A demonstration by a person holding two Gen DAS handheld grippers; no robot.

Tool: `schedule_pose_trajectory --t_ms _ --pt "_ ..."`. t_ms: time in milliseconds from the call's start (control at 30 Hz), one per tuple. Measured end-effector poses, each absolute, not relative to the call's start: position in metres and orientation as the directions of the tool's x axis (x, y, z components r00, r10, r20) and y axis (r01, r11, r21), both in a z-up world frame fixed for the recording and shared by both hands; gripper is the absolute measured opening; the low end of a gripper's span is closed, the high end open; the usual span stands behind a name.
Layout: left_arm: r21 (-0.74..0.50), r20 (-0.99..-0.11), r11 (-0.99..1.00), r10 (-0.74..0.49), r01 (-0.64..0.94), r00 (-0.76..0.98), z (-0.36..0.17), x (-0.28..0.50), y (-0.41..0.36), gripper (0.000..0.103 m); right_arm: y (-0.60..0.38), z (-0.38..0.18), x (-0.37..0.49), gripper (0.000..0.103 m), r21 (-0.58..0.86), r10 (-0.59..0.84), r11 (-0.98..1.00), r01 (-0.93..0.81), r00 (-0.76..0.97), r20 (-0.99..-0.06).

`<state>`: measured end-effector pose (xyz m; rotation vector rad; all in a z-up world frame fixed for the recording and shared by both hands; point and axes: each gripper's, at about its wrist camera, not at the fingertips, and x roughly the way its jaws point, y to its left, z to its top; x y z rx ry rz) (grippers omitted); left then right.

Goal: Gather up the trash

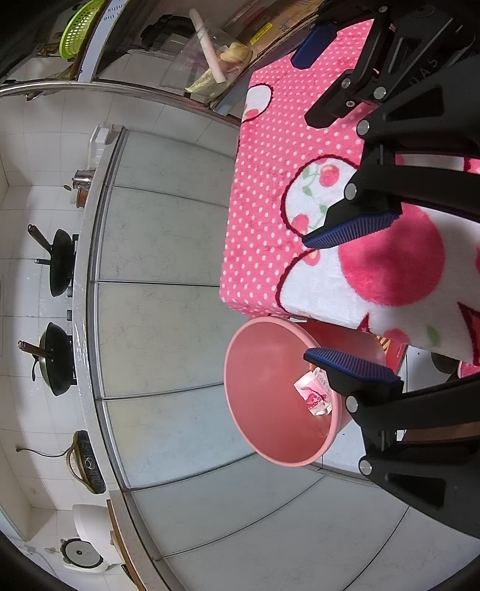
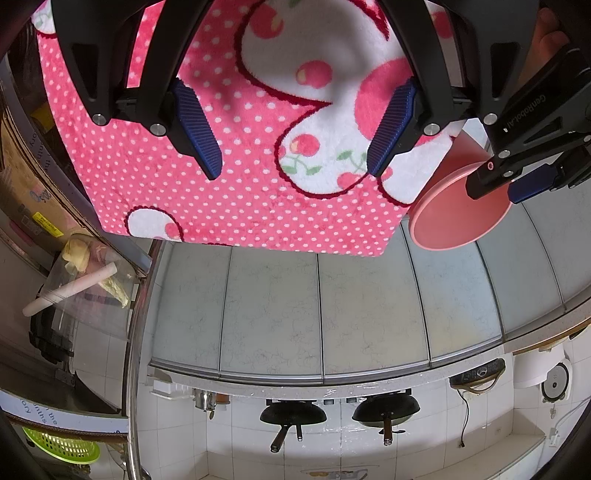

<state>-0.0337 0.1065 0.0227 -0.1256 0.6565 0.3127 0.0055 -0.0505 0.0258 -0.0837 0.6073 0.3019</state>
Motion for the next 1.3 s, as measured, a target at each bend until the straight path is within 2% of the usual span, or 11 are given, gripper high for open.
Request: schedule_pose_trajectory --t_ms 1300 --pt "-0.003 -0.619 0.946 0.252 -0.323 0.744 0.0201 -0.0347 0.1059 0.056 -0.0552 0.0237 0.0081 0.081 0.015 0.26 0.95 -0.311 0.768 -0.585"
